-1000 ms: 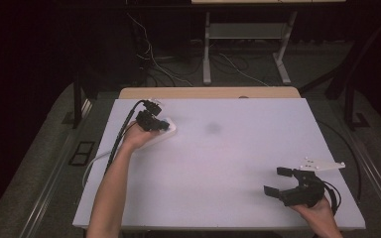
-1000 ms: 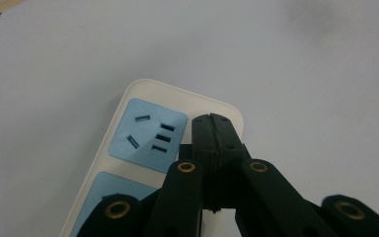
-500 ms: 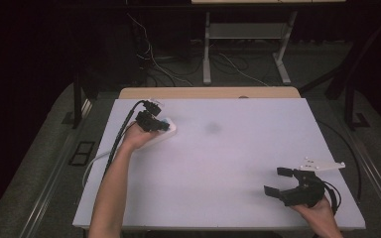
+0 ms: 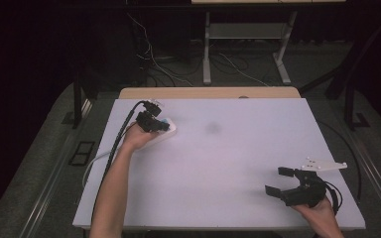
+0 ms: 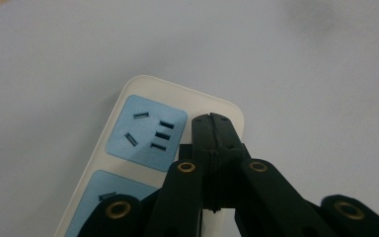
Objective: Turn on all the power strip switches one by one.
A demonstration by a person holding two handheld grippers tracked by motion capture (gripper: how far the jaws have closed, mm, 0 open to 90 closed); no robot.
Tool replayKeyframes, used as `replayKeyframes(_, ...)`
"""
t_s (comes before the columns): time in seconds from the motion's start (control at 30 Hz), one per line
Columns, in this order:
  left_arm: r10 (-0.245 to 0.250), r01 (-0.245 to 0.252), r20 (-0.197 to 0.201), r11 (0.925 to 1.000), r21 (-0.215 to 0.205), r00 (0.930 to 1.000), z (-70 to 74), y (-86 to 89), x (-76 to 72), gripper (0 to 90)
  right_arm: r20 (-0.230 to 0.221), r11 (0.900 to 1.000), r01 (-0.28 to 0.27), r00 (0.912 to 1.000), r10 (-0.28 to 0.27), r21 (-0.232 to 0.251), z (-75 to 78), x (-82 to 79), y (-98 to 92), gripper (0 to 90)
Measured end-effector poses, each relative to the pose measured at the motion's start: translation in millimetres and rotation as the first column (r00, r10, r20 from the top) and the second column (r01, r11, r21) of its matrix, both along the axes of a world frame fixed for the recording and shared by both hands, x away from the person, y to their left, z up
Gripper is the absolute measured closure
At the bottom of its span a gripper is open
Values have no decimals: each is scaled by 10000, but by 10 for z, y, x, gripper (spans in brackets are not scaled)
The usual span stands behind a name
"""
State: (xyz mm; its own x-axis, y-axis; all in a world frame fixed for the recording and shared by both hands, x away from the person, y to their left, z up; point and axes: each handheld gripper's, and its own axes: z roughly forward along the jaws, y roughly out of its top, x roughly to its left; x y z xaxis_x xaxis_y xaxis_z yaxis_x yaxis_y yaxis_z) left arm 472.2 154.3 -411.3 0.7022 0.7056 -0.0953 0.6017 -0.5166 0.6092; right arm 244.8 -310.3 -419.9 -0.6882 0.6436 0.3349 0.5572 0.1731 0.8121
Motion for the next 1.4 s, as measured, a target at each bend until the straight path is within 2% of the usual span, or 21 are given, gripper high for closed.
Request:
replayKeyframes(0.17,-42,39,89,9995,321,10000,18,-35,-11,900,-25,10000,-14,10000,13,-36,-2,1,8,7)
replayKeyframes(0.23,-7,4,125,9996,285,9999,33,-39,-14,900,-30,10000,14,10000,-14,0,0,-1,6,7)
replayKeyframes(0.3,-111,112,-43,9997,206,9999,37,-36,-21,899,-3,10000,17,10000,-17,26,-1,2,0,7)
replayKeyframes(0.43,-69,67,220,9999,101,9997,100,-35,-64,899,-18,10000,18,10000,-18,67,0,7,4,7)
replayKeyframes(0.63,-217,205,544,9996,211,9983,234,-11,-144,898,-6,10000,9,10000,-9,57,1,2,6,7)
replayKeyframes(0.73,-239,233,683,9997,99,9974,303,7,-191,897,20,10000,23,10000,-24,62,2,1,3,7)
replayKeyframes(0.93,-138,176,931,9990,-409,9956,435,66,-273,891,28,10000,-1,10000,0,63,6,-3,10,7)
replayKeyframes(1.0,-263,310,975,9985,-462,9949,467,74,-319,838,23,10000,-5,10000,4,81,6,-4,9,7)
replayKeyframes(1.17,47,30,950,9967,-807,9955,513,153,-427,666,9,9999,-12,10000,12,122,7,-3,11,7)
replayKeyframes(1.3,504,-403,820,9920,-1198,9954,541,215,-534,415,4,9999,-12,10000,12,150,9,-6,17,7)
replayKeyframes(1.4,778,-597,989,9829,-1741,9921,555,274,-635,263,34,9999,-20,10000,20,143,10,-9,19,7)
